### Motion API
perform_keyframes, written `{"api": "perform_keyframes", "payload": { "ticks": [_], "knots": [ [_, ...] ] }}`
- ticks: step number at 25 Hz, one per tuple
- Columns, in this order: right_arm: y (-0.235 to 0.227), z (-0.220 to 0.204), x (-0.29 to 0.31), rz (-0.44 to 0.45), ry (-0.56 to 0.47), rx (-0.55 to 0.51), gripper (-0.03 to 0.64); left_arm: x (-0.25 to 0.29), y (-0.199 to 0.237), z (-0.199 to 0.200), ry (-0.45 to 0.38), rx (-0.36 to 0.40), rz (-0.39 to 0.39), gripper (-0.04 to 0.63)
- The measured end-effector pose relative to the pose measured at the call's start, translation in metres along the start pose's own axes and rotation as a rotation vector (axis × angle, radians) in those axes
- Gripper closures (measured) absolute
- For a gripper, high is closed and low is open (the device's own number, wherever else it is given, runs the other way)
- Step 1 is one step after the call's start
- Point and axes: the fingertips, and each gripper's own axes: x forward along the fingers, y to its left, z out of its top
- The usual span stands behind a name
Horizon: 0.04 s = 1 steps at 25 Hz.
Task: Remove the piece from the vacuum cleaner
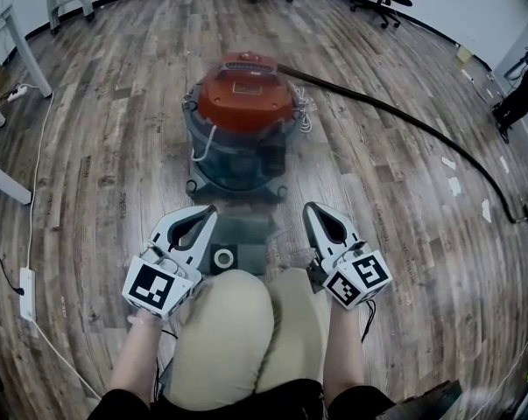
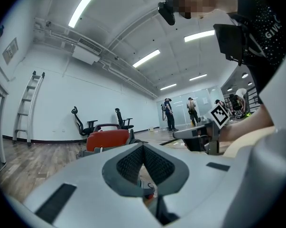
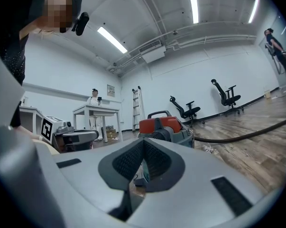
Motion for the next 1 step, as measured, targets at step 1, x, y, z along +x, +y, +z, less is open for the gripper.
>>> {"api": "perform_keyframes", "payload": {
  "ticks": [1],
  "knots": [
    [0.0003, -0.0013, -0.0002, 0.000, 0.001, 0.000, 0.606, -0.0002, 0.0002, -0.0012, 0.002, 0.000, 0.000, 0.586]
  ]
}}
